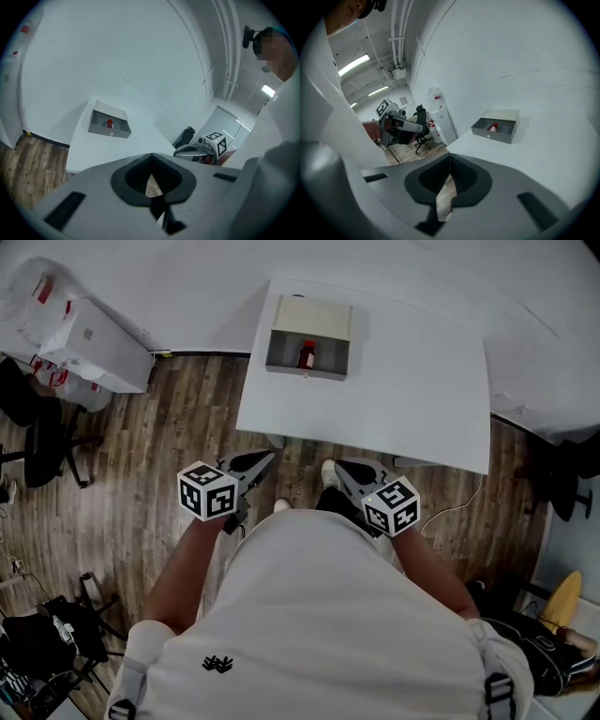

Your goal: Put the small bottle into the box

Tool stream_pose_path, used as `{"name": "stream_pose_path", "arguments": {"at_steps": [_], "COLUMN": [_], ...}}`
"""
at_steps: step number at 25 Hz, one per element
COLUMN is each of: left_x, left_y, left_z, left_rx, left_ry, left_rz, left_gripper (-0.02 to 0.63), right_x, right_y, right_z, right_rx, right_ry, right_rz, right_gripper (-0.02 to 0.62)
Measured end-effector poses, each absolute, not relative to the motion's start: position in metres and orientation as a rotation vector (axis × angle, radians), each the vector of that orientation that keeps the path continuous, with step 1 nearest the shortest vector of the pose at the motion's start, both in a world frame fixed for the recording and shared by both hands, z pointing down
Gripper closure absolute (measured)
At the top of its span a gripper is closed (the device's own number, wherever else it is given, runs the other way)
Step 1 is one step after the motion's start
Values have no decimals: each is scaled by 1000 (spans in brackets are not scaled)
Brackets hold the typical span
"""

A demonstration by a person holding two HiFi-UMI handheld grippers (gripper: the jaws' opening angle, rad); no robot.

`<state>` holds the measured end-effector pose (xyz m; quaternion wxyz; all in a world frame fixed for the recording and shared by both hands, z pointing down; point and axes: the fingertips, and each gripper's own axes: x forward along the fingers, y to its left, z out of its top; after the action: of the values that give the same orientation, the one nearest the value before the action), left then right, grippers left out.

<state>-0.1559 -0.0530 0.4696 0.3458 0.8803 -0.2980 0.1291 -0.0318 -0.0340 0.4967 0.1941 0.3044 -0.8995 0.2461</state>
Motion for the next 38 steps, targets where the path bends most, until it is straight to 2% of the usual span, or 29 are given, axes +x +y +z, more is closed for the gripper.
{"name": "stream_pose_path", "arguments": {"at_steps": [16, 38], "left_x": [-162, -178], "left_y": [-8, 0], "left_z": [463, 470], "left_rx": [2402, 2375], "left_ry": [-720, -753], "left_rz": [440, 395], "left_gripper": [600, 600], "right_x": [-57, -67], "right_y": [-2, 5], "right_z": [489, 492], "right_rx": [867, 854], "right_ry": [-2501, -2504], "right_rz": [637, 598], "right_gripper": [589, 589]}}
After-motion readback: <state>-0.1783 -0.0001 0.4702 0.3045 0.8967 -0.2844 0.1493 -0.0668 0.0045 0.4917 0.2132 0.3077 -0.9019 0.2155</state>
